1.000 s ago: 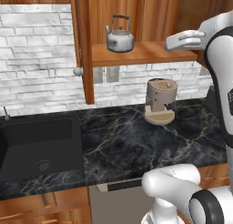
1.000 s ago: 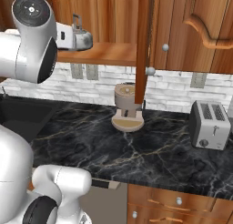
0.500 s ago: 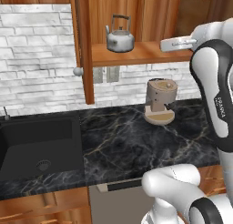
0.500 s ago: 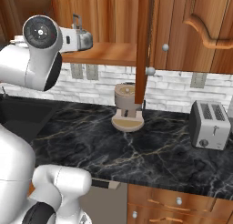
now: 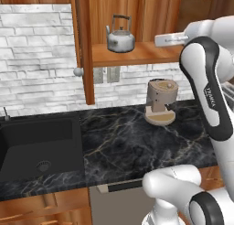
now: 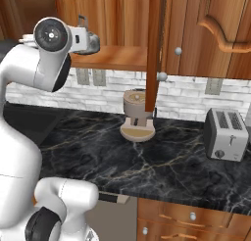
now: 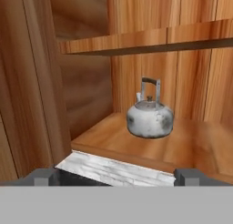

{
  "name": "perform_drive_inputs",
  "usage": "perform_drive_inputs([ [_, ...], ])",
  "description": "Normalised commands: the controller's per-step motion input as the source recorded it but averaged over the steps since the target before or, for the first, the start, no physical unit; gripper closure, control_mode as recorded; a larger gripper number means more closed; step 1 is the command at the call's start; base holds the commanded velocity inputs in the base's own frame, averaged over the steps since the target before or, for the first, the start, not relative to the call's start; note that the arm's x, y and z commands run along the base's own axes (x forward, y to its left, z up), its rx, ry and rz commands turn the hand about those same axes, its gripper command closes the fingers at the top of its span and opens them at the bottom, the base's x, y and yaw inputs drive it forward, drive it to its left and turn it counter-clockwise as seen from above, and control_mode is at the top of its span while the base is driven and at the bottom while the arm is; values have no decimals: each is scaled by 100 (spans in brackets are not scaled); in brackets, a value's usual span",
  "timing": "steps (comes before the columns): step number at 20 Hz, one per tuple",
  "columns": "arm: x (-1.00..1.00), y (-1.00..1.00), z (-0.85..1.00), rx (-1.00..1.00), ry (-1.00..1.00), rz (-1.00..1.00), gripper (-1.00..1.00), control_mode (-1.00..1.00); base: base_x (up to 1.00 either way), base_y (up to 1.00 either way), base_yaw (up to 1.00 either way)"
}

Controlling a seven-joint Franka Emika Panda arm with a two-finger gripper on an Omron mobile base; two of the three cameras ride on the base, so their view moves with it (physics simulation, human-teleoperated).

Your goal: Open the cabinet, pick the kettle from the cabinet, and place it in the sink.

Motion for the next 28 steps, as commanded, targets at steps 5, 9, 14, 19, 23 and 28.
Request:
perform_drive_inputs([
  [5,28,0,23,0,5,1,-100,-100,0,0,0],
  [9,32,1,2,0,2,3,-100,-100,0,0,0],
  [14,36,10,-6,0,0,5,-100,-100,0,0,0],
  [19,30,11,-17,0,0,4,-100,-100,0,0,0],
  [23,23,8,-14,0,0,2,-100,-100,0,0,0],
  [28,20,1,-6,0,0,1,-100,-100,0,0,0],
])
